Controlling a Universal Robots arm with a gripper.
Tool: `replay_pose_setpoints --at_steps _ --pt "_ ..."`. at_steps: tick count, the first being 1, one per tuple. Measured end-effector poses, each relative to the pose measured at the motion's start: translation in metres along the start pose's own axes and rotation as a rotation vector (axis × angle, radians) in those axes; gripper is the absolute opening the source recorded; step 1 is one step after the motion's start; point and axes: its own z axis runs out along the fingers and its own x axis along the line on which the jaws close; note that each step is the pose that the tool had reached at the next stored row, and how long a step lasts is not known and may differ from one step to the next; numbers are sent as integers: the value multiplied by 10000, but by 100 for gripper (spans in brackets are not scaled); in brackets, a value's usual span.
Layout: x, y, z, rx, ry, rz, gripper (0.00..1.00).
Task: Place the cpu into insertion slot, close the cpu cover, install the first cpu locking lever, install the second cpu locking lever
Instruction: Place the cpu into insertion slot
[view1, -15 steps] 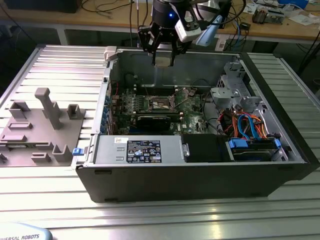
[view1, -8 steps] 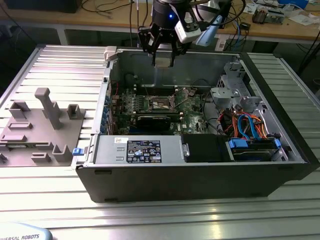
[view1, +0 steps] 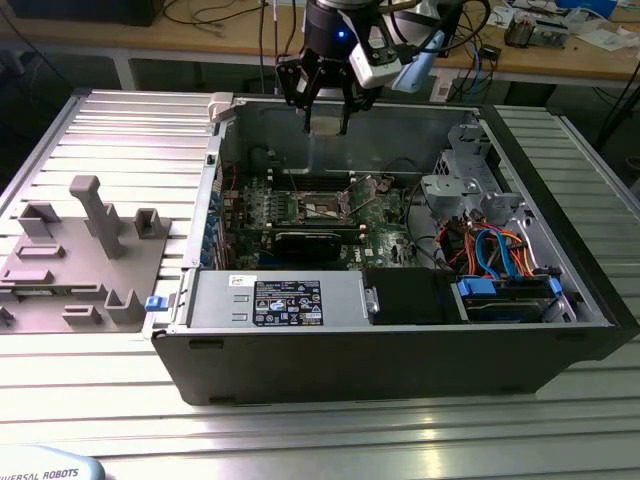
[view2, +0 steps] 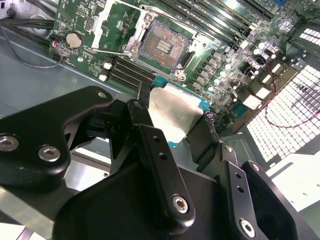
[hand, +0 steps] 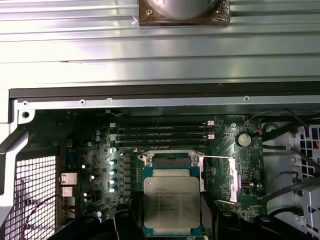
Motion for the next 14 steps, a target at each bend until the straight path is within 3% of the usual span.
replay_pose_setpoints --at_steps 14 --pt "-1 -4 47 1 0 0 54"
